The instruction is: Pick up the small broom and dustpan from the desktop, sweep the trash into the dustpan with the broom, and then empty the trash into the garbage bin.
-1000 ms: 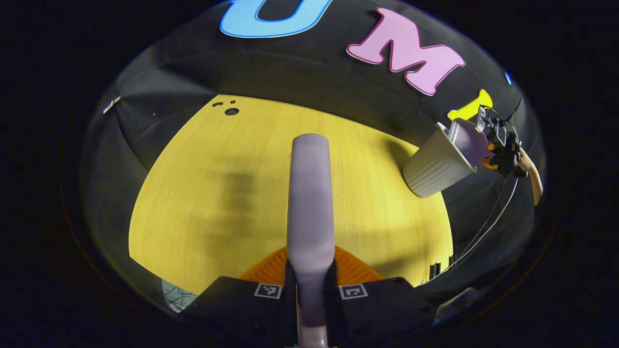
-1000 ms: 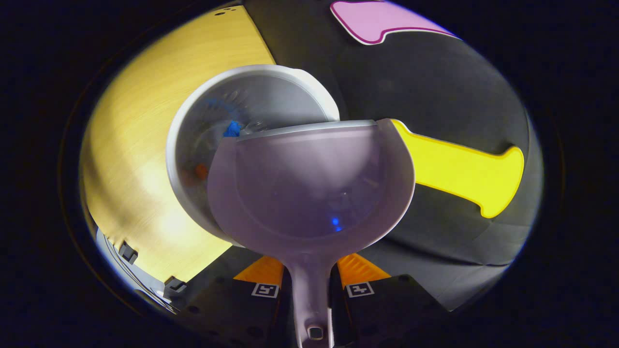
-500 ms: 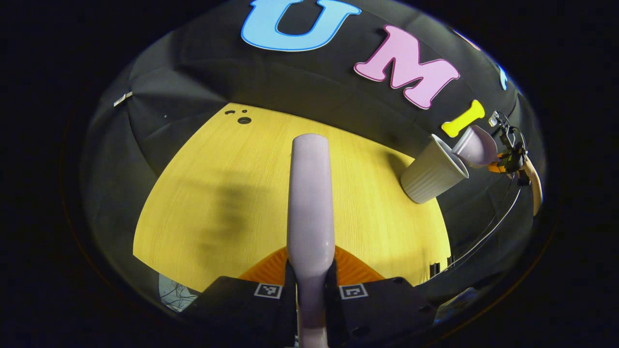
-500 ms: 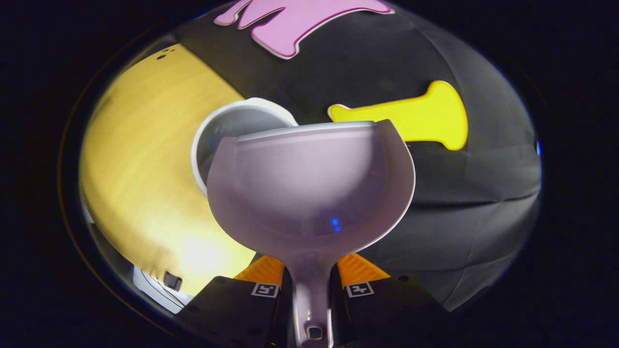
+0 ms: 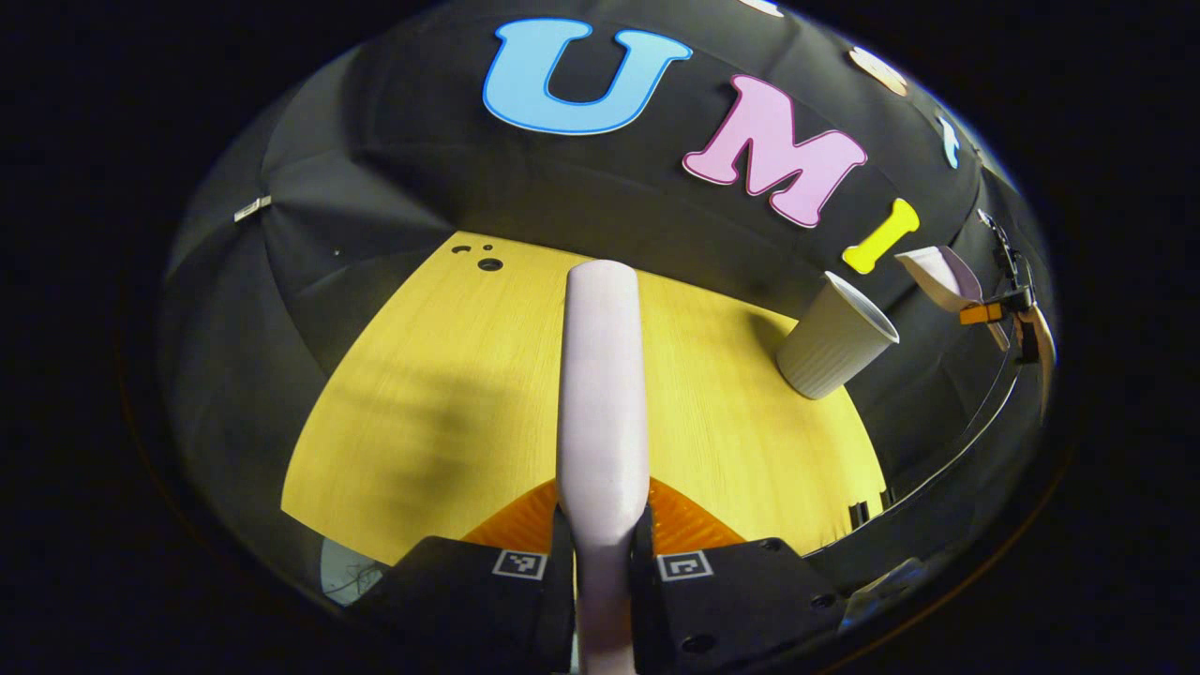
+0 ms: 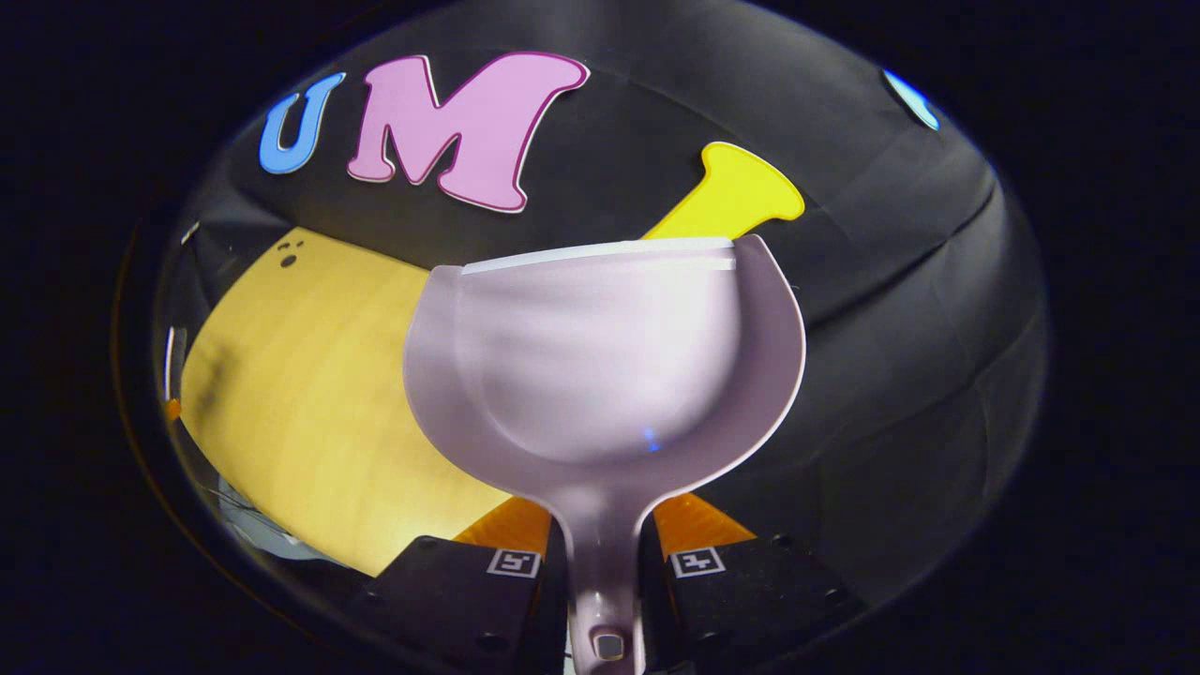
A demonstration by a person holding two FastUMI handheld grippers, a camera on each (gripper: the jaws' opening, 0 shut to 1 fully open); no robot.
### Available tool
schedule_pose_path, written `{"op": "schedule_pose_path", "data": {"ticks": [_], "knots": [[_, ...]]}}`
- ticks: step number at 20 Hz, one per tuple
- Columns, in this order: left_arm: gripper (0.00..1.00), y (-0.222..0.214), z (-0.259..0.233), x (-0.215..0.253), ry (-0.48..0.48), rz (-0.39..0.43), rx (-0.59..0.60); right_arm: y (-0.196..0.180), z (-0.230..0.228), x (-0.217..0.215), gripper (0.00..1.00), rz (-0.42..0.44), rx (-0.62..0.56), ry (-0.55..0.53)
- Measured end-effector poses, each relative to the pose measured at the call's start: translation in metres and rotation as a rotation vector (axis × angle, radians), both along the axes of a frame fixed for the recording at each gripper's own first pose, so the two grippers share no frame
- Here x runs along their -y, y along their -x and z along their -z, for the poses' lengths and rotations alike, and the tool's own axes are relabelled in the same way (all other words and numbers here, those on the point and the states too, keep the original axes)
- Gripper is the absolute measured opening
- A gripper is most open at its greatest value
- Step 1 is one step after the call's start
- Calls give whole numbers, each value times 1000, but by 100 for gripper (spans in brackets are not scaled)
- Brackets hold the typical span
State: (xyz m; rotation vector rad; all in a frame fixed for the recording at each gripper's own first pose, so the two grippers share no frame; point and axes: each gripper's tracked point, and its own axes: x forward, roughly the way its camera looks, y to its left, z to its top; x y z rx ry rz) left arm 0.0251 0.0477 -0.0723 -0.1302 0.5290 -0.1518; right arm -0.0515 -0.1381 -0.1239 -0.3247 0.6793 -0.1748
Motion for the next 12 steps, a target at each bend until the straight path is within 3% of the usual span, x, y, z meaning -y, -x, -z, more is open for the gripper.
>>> {"op": "schedule_pose_path", "data": {"ticks": [1,2,3,4,8,12], "knots": [[28,1,2,-4,-24,1,4,5,4,-12,31,-1,6,-39],[28,2,2,-8,-40,3,9,14,12,-25,32,-8,4,-74],[29,2,2,-8,-45,5,12,23,22,-38,39,-18,-2,-109],[28,3,4,-7,-42,8,13,29,31,-51,35,-28,-8,-144],[29,-1,16,-2,-24,21,5,48,74,-101,35,-70,-31,-263],[28,-6,30,10,-19,41,-29,65,130,-152,36,-131,-127,-379]]}}
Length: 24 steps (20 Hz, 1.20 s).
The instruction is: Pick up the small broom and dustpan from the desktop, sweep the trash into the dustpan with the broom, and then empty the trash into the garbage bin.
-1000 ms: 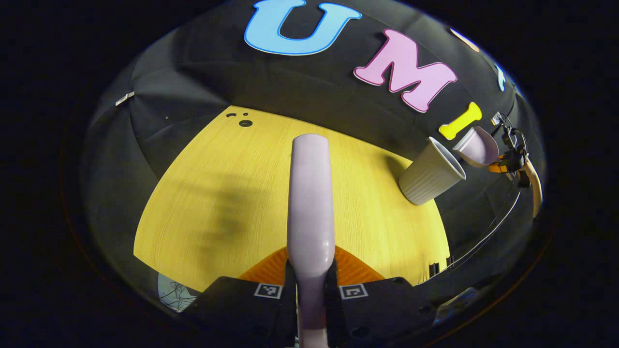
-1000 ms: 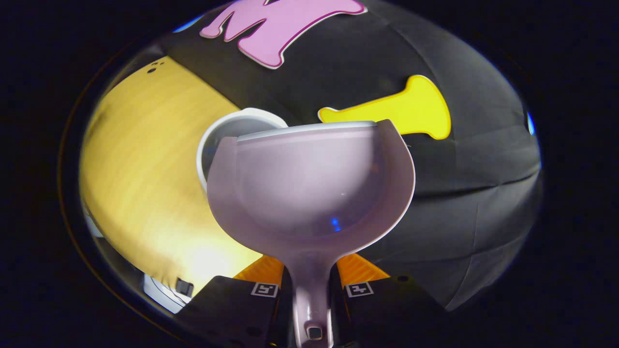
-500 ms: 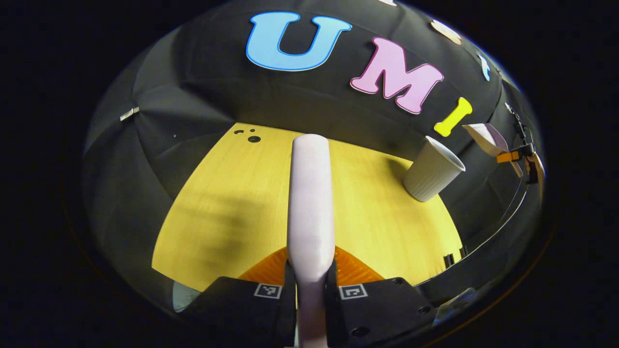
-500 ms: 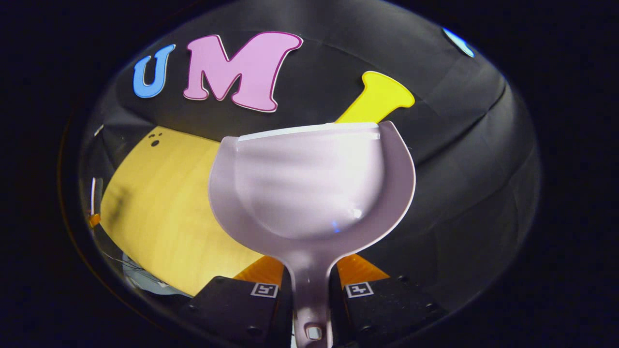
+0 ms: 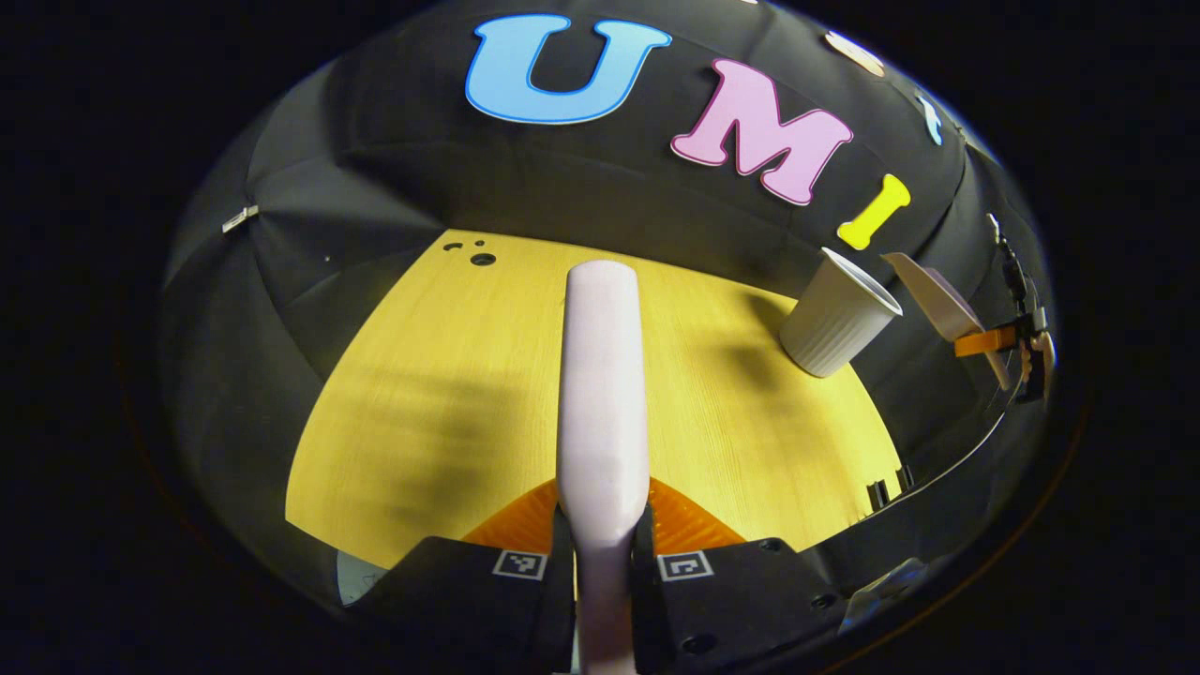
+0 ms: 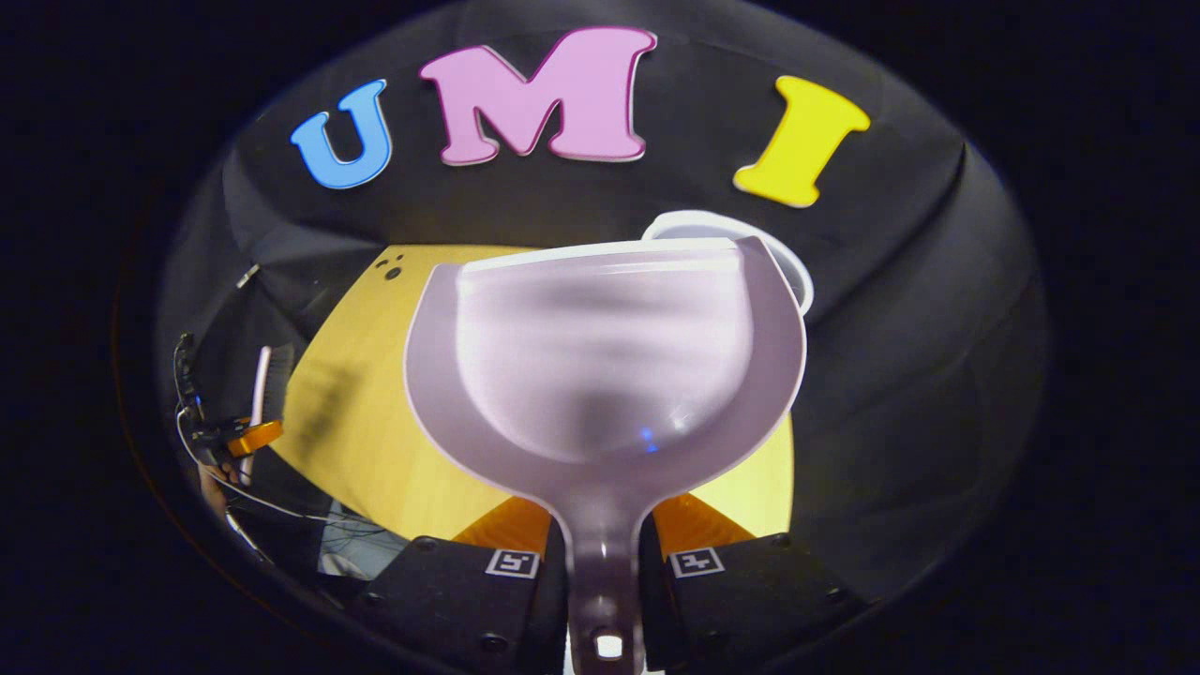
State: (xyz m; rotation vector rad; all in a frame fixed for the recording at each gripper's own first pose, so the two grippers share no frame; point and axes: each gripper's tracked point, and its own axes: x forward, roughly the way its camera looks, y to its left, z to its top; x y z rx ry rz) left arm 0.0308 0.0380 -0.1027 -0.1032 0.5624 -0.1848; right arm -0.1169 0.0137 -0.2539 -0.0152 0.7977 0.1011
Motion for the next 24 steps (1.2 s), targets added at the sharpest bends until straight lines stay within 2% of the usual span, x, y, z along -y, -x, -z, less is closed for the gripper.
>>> {"op": "schedule_pose_path", "data": {"ticks": [6,7,8,13,14,16,20,21,22,24], "knots": [[29,-16,30,12,-20,-10,-60,17,82,-54,35,-116,-150,-38],[29,-20,37,15,-18,-11,-78,19,97,-57,31,-132,-176,-44],[29,-23,46,16,-18,-15,-100,19,109,-61,36,-143,-198,-50],[29,-43,85,26,-63,-28,-196,20,159,-69,36,-179,-312,-74],[29,-49,93,27,-79,-28,-211,21,166,-67,31,-190,-332,-64],[29,-61,107,32,-107,-25,-243,19,174,-67,35,-207,-358,-39],[27,-81,132,44,-174,-24,-302,17,180,-71,36,-183,-373,-44],[28,-84,138,45,-192,-23,-316,18,181,-71,40,-166,-387,-66],[29,-87,142,46,-213,-23,-327,21,181,-71,36,-146,-417,-98],[29,-89,148,45,-278,-23,-345,15,180,-69,36,-113,-409,-120]]}}
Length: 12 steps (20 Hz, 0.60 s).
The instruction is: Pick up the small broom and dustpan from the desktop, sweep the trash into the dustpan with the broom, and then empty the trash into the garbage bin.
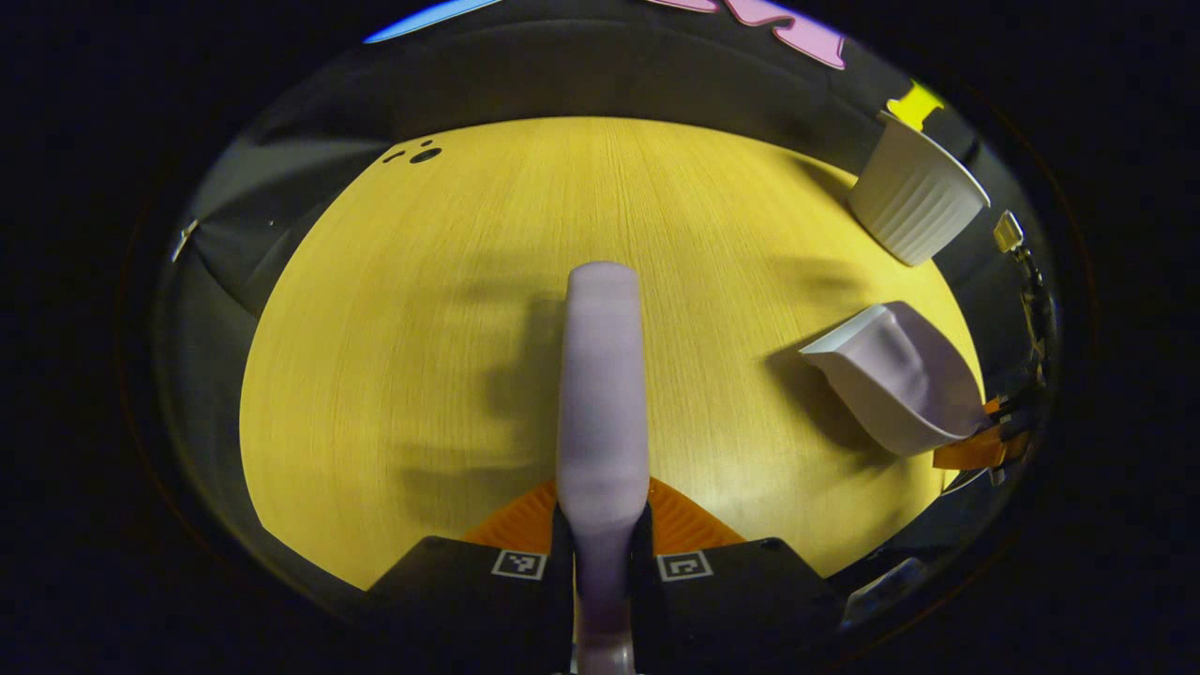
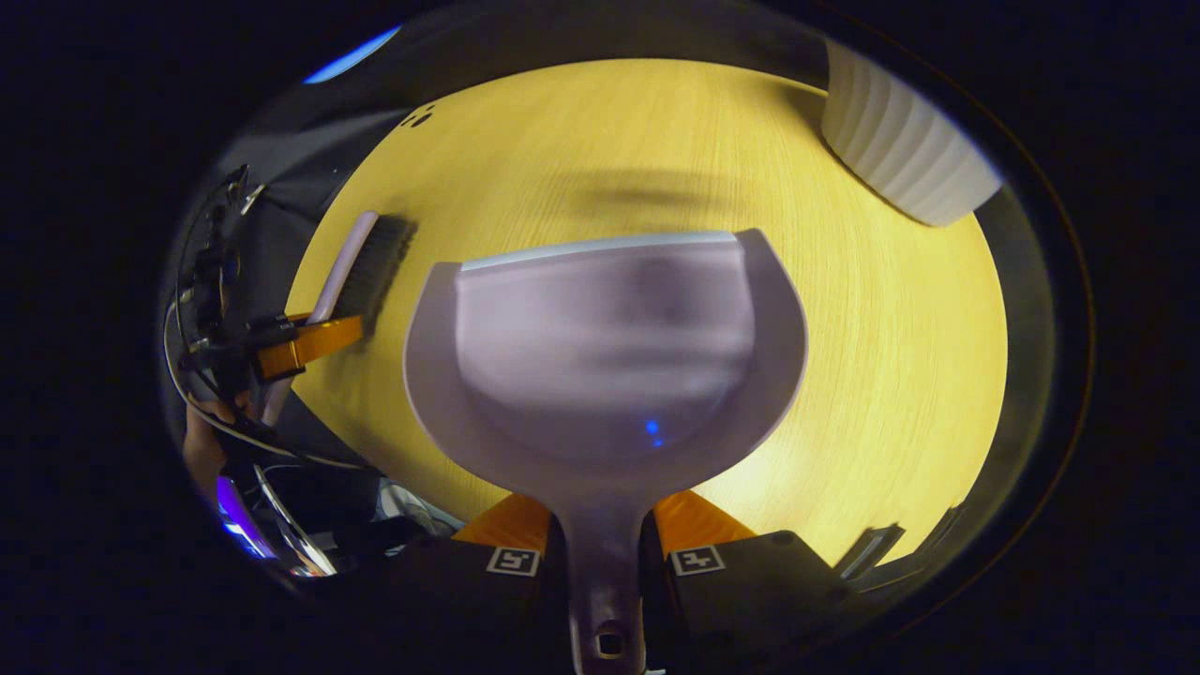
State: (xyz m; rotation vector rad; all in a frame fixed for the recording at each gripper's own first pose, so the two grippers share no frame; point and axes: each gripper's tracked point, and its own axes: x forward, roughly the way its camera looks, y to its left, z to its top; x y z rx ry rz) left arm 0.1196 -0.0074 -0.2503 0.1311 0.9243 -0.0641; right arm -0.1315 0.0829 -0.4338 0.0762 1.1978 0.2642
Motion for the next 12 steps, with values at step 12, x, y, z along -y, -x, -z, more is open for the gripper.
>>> {"op": "schedule_pose_path", "data": {"ticks": [12], "knots": [[35,-6,13,11,-158,9,-68,-11,25,7,34,96,-9,-40]]}}
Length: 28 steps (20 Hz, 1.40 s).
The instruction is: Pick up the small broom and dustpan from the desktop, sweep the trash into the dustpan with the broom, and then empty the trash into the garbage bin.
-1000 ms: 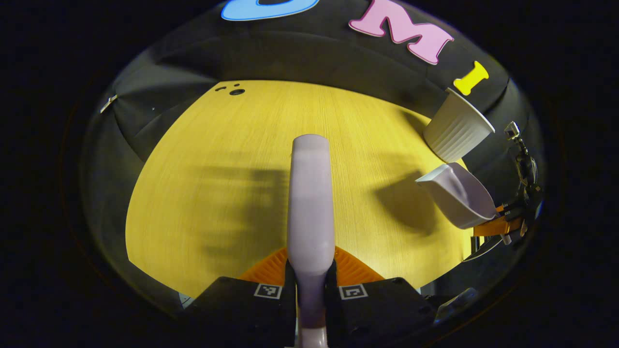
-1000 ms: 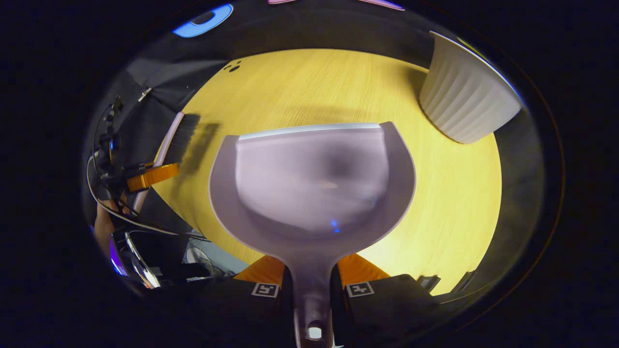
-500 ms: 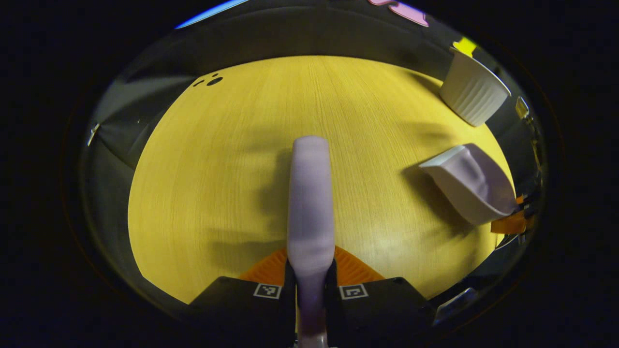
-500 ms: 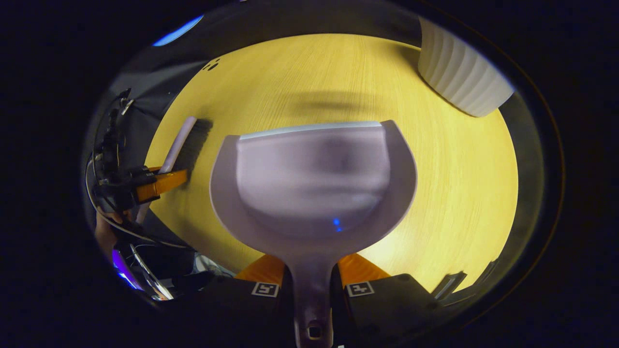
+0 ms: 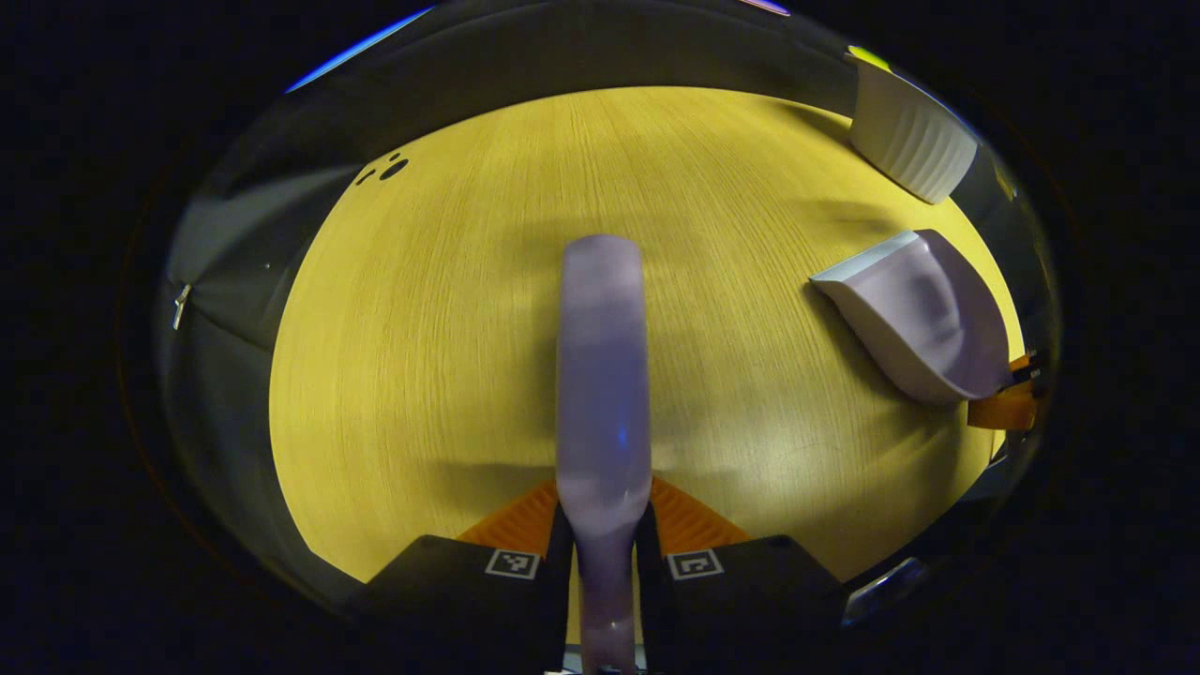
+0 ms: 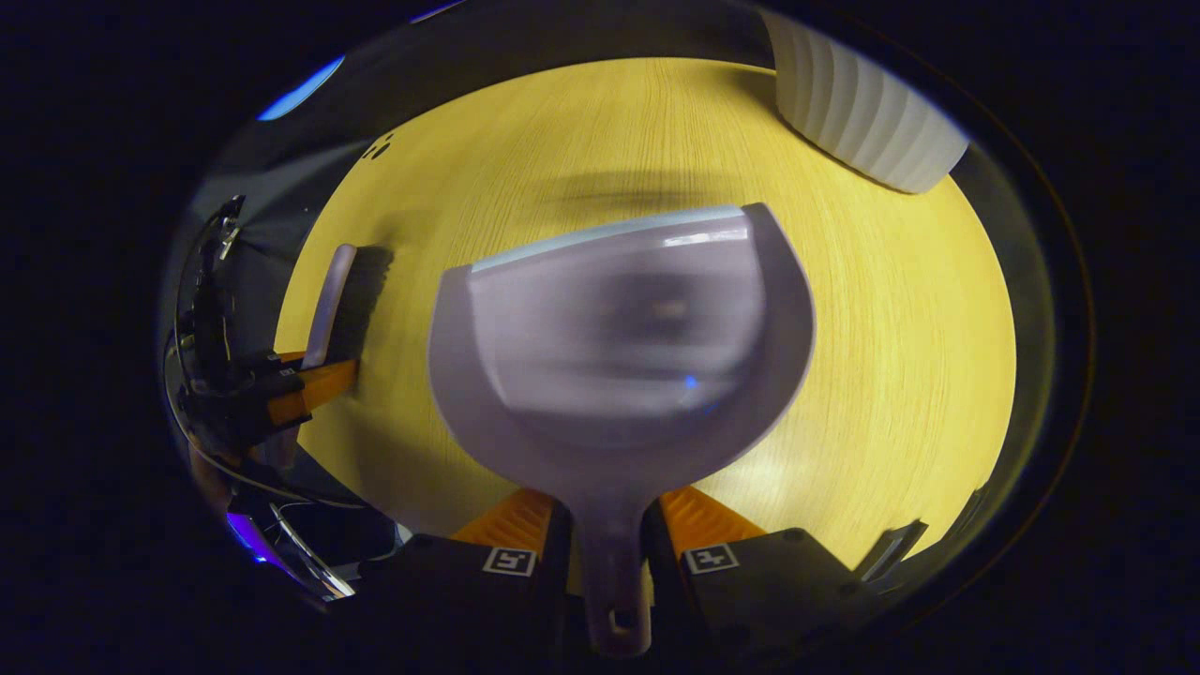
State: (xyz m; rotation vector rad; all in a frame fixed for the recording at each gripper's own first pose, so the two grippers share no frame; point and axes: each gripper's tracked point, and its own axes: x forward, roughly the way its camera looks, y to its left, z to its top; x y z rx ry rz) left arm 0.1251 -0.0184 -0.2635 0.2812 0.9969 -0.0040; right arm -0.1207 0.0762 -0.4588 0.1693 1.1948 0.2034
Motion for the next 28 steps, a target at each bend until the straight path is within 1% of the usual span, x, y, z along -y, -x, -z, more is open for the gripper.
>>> {"op": "schedule_pose_path", "data": {"ticks": [1,2,3,4,6,8,9,10,11,14,17,19,21,24,26,28], "knots": [[36,0,-1,1,-3,-4,0,-2,-2,0,45,3,3,-5],[36,-1,0,0,-2,-7,3,-5,-4,0,45,10,13,-17],[36,0,0,3,12,-11,5,-8,-4,1,55,21,22,-24],[41,2,1,7,35,-15,7,-10,-6,2,70,29,31,-36],[65,7,-5,11,68,-26,26,-12,-10,5,100,51,48,-40],[88,9,-16,10,64,-24,80,-9,-17,7,99,70,80,-28],[88,7,-26,10,59,-19,112,-8,-21,9,99,79,102,-18],[100,10,-31,10,63,-15,137,-8,-28,11,99,89,129,-11],[97,13,-40,11,74,-14,165,-9,-38,11,99,103,165,-13],[96,20,-76,19,121,-9,277,-16,-78,16,99,149,303,-16],[97,35,-127,28,143,33,444,-19,-118,30,99,195,465,30],[97,48,-168,35,131,85,598,-14,-148,35,99,218,571,48],[97,69,-210,44,115,128,755,-4,-181,38,99,225,680,64],[97,117,-257,63,110,170,951,17,-231,45,99,246,845,113],[96,155,-283,71,87,198,1053,39,-258,44,99,246,934,119],[96,186,-297,82,68,218,1114,58,-279,42,99,236,1003,130]]}}
